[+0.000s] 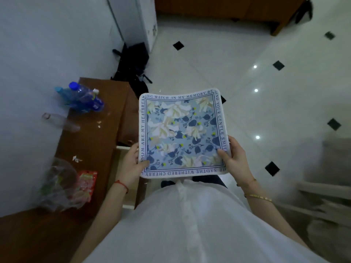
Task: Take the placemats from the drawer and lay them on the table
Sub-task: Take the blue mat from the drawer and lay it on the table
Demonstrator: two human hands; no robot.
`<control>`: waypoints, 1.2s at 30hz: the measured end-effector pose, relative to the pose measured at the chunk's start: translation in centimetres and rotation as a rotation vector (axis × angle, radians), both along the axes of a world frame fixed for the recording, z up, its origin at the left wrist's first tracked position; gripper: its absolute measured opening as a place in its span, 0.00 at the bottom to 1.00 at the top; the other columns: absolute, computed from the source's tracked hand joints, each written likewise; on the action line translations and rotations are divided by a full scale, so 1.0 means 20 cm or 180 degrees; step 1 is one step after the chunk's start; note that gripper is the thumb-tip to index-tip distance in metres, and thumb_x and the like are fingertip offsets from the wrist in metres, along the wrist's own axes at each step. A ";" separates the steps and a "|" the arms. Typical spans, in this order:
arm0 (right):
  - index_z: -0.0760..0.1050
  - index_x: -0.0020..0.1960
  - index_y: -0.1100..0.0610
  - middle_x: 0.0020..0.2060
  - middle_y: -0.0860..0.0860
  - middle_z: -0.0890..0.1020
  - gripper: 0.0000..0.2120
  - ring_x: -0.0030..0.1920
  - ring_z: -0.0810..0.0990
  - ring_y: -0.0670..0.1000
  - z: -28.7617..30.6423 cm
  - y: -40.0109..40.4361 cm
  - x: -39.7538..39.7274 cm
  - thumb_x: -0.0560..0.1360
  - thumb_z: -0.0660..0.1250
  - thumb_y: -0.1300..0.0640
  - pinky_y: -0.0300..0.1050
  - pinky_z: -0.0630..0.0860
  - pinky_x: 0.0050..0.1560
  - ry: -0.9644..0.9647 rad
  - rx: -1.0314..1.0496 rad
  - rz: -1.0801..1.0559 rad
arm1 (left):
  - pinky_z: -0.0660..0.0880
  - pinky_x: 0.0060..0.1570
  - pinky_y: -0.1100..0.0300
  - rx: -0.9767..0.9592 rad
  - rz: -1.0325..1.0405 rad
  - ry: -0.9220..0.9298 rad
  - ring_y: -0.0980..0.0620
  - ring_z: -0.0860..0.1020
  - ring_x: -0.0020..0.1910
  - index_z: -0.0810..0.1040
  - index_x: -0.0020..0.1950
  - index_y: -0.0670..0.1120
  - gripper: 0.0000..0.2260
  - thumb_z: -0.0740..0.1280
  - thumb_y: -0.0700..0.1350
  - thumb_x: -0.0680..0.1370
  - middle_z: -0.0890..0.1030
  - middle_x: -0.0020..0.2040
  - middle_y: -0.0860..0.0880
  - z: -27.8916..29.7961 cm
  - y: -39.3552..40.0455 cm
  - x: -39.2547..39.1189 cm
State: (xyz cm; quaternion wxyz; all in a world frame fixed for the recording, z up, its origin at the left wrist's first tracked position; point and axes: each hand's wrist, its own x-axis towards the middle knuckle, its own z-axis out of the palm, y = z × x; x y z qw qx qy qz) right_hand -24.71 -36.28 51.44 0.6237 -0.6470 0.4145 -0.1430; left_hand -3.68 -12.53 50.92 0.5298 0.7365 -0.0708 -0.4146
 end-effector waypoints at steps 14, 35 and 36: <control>0.73 0.58 0.45 0.56 0.53 0.82 0.19 0.55 0.82 0.52 0.03 -0.69 -0.66 0.76 0.66 0.67 0.47 0.80 0.55 -0.0100 -0.0050 -0.1620 | 0.79 0.40 0.65 -0.0235 -0.1463 -0.0207 0.53 0.80 0.47 0.70 0.63 0.42 0.27 0.63 0.21 0.70 0.80 0.52 0.46 0.03 -1.38 -0.23; 0.72 0.61 0.56 0.56 0.57 0.81 0.15 0.56 0.82 0.57 -0.05 -2.26 -0.89 0.76 0.66 0.67 0.59 0.79 0.57 -0.0392 -0.0062 -0.2765 | 0.79 0.38 0.65 -0.0444 -0.2342 -0.0542 0.57 0.82 0.44 0.73 0.59 0.46 0.25 0.64 0.23 0.69 0.82 0.49 0.50 0.03 -3.45 -0.41; 0.72 0.61 0.56 0.56 0.58 0.81 0.15 0.56 0.81 0.58 -0.04 -2.37 -0.88 0.76 0.65 0.68 0.59 0.79 0.57 -0.0405 -0.0075 -0.2801 | 0.79 0.38 0.65 -0.0454 -0.2389 -0.0568 0.58 0.82 0.44 0.73 0.58 0.47 0.25 0.64 0.23 0.69 0.82 0.49 0.50 0.04 -3.58 -0.40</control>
